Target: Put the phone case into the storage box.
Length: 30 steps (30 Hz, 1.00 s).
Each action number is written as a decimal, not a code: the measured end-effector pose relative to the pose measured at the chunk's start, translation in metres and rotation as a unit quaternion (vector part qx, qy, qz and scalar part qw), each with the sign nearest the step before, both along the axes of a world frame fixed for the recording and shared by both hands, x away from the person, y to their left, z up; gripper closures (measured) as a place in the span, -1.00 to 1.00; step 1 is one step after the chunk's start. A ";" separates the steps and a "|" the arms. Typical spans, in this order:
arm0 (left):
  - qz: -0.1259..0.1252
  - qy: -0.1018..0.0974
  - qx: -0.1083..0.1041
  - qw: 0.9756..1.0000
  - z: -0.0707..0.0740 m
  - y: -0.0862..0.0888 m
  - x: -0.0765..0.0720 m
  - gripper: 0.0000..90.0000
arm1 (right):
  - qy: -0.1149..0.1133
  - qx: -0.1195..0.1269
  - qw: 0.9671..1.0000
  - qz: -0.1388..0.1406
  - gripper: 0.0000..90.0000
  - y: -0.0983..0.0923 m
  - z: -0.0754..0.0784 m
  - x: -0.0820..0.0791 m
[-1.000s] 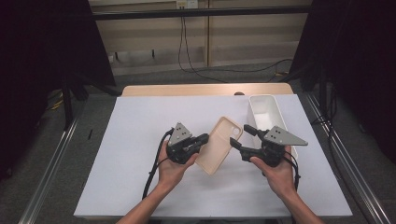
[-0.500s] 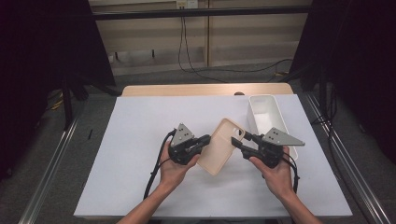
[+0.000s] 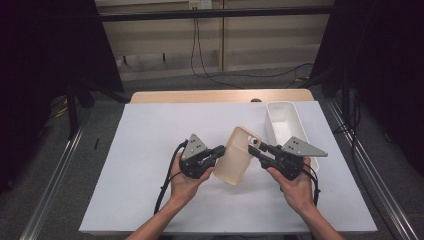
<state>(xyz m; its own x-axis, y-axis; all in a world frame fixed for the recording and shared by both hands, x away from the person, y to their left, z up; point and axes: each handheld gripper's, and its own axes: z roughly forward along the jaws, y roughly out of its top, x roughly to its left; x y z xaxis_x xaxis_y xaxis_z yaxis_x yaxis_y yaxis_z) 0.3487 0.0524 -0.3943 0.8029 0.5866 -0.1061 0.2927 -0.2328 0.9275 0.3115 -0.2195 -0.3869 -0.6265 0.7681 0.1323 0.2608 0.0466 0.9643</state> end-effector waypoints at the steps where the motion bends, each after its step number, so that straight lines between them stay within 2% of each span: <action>1: 0.000 -0.002 0.001 1.000 0.000 0.000 0.000 0.94 | -0.001 -0.001 1.000 0.001 0.58 0.000 0.000 0.000; 8: 0.004 -0.001 -0.001 1.000 -0.004 0.000 0.001 0.94 | -0.004 0.005 1.000 0.005 0.67 0.003 0.000 -0.001; 11: 0.002 -0.003 0.001 1.000 -0.005 -0.001 0.000 0.94 | -0.009 0.013 1.000 0.007 0.79 0.002 0.001 -0.002; 13: 0.001 -0.002 0.000 1.000 -0.006 -0.002 0.001 0.94 | -0.014 0.019 1.000 0.011 0.80 0.001 0.002 -0.002; 18: 0.001 0.000 0.001 1.000 -0.007 -0.003 0.003 0.94 | -0.020 0.015 1.000 0.011 0.80 0.003 0.002 -0.002; 25: -0.010 0.008 -0.010 1.000 -0.008 -0.002 0.006 0.91 | -0.025 0.018 0.999 0.014 0.80 0.002 0.003 -0.001; 29: -0.017 0.015 -0.011 1.000 -0.010 -0.003 0.007 0.65 | -0.028 0.018 0.999 0.013 0.80 -0.001 0.004 -0.001; 30: -0.019 0.016 -0.012 1.000 -0.010 -0.003 0.007 0.65 | -0.028 0.018 0.999 0.013 0.80 -0.001 0.004 -0.001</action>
<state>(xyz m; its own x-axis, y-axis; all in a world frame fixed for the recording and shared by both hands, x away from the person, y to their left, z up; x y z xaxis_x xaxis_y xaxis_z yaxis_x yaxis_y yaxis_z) 0.3555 0.0491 -0.4044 0.8203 0.5528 -0.1464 0.3139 -0.2213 0.9233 0.3109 -0.2207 -0.3828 -0.6529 0.7472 0.1241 0.2050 0.0165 0.9786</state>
